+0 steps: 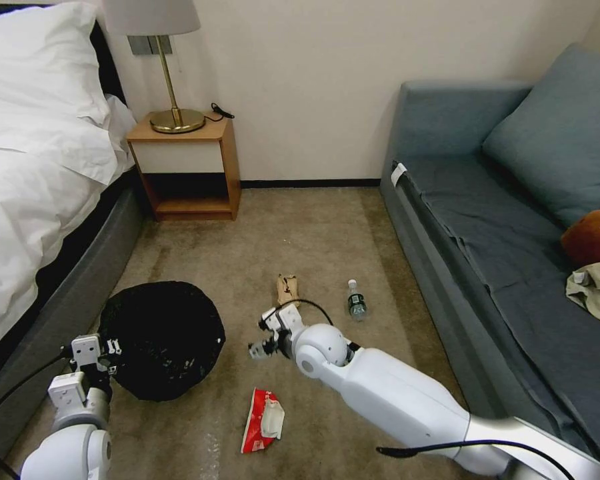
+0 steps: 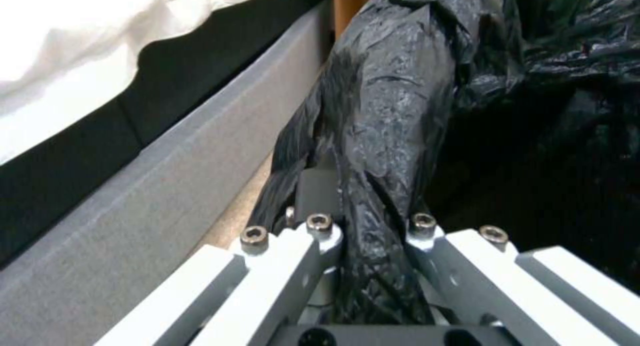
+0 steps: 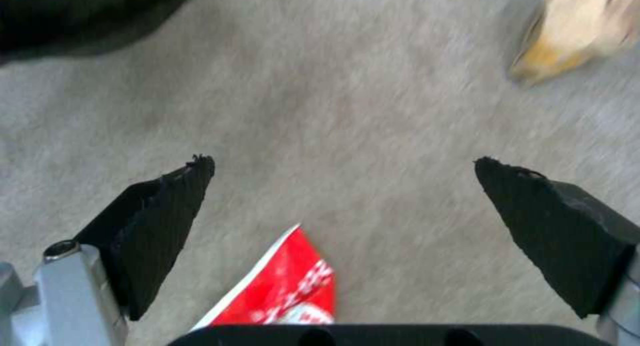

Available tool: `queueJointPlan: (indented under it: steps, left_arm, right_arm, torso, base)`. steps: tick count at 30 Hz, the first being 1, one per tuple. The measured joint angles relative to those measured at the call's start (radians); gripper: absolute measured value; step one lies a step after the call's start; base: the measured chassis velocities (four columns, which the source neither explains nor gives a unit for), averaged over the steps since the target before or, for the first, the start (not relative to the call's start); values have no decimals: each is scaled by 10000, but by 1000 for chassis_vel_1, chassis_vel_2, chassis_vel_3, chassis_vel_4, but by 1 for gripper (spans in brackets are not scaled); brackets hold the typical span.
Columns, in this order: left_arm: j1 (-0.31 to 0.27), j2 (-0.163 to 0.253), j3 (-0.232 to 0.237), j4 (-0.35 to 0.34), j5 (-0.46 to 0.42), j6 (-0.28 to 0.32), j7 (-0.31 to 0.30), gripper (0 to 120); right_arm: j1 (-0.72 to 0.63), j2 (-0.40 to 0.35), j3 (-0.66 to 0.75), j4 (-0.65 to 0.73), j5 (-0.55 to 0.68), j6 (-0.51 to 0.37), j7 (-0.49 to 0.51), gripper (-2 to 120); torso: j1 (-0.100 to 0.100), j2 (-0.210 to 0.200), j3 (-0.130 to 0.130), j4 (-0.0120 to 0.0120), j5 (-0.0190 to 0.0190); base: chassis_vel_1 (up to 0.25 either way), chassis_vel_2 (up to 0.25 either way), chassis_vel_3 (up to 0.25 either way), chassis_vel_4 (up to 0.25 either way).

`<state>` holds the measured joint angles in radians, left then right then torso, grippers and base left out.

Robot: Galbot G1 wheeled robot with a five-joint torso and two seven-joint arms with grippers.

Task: Pick up the trash bin, then pick up the garbage on the floor and place it into the trash bin.

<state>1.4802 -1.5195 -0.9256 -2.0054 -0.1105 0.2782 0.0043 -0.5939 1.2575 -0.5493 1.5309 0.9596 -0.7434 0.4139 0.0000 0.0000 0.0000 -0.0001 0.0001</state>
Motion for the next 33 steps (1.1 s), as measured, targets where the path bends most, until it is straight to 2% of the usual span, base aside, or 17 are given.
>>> queueJointPlan:
  steps: [5,17,27,33]
  left_arm:
    - [17,-104,-20,-184,-346,46,-260,4]
    - [44,-220,-97,-453,-602,59,-331,4]
    - [83,-248,-69,-571,-638,104,-330,4]
    - [162,-309,-5,-589,-564,104,-320,4]
  right_arm:
    - [-263,48,-321,-60,465,-3,457,100]
    - [-847,71,-1008,-398,669,41,775,100]
    - [-768,130,-1339,-831,708,63,603,100]
    - [-703,299,-1406,-1459,211,70,8,100]
  torso:
    - [0,0,0,0,0]
    - [0,0,0,0,0]
    - [0,0,0,1,-1]
    - [0,0,0,1,-1]
  base:
    - [0,0,0,0]
    - [0,0,0,0]
    - [0,0,0,0]
    - [0,0,0,0]
